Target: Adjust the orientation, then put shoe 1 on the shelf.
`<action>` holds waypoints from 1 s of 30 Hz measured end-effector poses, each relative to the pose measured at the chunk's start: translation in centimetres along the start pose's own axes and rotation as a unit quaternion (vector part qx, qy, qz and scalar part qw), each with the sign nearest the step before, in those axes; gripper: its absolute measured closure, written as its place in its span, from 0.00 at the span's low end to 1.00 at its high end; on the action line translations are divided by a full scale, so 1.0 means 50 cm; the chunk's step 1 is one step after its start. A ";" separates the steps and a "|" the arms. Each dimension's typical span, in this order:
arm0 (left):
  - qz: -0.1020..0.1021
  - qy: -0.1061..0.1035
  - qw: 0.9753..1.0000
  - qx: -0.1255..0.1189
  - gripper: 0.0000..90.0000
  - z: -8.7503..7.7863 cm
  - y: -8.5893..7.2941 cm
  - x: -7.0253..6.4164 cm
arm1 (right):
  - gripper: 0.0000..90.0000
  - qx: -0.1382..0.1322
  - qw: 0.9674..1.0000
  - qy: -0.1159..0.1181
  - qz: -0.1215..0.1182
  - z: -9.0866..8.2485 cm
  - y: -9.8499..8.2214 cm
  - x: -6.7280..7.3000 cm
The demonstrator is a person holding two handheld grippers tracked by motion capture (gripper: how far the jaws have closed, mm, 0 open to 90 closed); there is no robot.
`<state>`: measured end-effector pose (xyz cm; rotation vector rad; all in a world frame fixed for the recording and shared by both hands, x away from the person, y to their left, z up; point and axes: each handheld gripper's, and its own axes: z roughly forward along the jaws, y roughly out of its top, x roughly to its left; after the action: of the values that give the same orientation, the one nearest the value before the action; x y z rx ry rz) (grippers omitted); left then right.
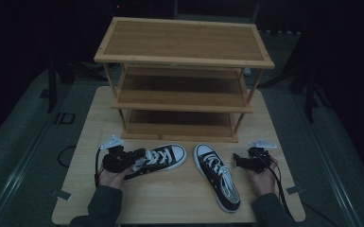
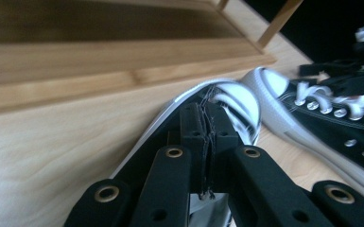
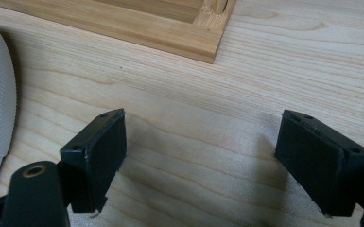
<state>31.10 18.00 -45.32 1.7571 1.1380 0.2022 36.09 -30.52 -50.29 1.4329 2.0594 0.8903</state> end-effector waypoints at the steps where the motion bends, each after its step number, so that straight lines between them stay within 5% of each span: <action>1: 0.005 0.007 1.000 0.015 0.98 -0.003 0.000 0.005 | 0.19 0.000 1.000 0.000 0.000 0.000 0.000 0.000; 6: 0.024 0.012 0.999 0.039 0.92 -0.005 0.005 0.006 | 0.19 0.000 1.000 0.000 0.000 0.000 0.000 0.000; 9: 0.064 0.035 0.997 0.039 0.80 -0.020 0.019 0.008 | 0.19 0.000 1.000 0.000 0.000 0.000 0.000 0.000; 12: 0.084 0.030 0.995 0.036 0.74 -0.030 0.029 0.018 | 0.19 0.000 1.000 0.000 0.000 0.000 0.000 0.000; 19: 0.123 0.002 0.990 0.065 0.74 -0.025 0.036 0.035 | 0.19 0.000 1.000 0.000 0.000 0.000 0.000 0.000; 27: 0.150 -0.005 0.986 0.077 0.77 -0.026 0.025 0.027 | 0.19 0.000 1.000 0.000 0.000 0.000 0.000 0.000; 30: 0.164 0.000 0.982 0.095 0.79 -0.017 0.021 0.023 | 0.19 0.000 1.000 0.000 0.000 0.000 0.000 0.000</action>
<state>31.87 19.36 -44.47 2.1116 0.8843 0.3009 36.09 -30.52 -50.29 1.4329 2.0595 0.8899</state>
